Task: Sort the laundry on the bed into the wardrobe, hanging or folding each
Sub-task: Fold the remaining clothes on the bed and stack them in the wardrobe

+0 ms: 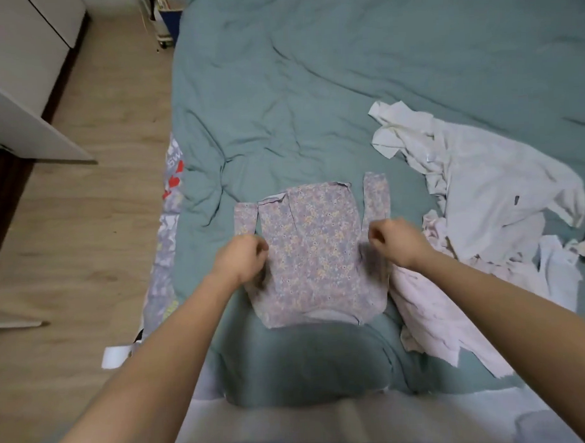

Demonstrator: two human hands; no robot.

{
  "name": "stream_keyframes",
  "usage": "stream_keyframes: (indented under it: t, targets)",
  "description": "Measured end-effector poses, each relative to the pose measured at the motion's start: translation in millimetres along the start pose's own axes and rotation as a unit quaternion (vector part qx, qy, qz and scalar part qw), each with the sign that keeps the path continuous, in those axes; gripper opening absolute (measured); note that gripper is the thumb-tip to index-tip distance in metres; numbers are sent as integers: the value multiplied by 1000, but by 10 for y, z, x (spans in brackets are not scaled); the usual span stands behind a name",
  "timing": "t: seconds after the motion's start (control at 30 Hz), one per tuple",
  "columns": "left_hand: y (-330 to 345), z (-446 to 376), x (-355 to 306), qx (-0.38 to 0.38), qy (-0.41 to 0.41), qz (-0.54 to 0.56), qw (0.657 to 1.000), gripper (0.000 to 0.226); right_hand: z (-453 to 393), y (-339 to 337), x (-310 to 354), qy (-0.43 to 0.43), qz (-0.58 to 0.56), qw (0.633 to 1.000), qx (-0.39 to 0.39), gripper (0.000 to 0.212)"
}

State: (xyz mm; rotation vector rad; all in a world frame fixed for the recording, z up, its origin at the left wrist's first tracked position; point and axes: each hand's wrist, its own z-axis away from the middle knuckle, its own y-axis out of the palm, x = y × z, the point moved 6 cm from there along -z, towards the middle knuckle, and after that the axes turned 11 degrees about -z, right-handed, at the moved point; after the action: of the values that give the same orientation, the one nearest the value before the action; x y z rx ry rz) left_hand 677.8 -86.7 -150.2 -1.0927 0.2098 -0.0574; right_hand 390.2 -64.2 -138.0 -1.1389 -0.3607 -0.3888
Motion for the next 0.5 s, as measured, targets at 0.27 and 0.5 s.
stream_keyframes:
  t: [0.27,0.5]
  targets:
    - [129,-958,181,-108,-146,162,970,14,-1366,-46,-185,12,-57,992,-110,12]
    - [445,-1709,235,-107,-97,94,985,27,-2047,350,-427,56,-59,989,-126,15]
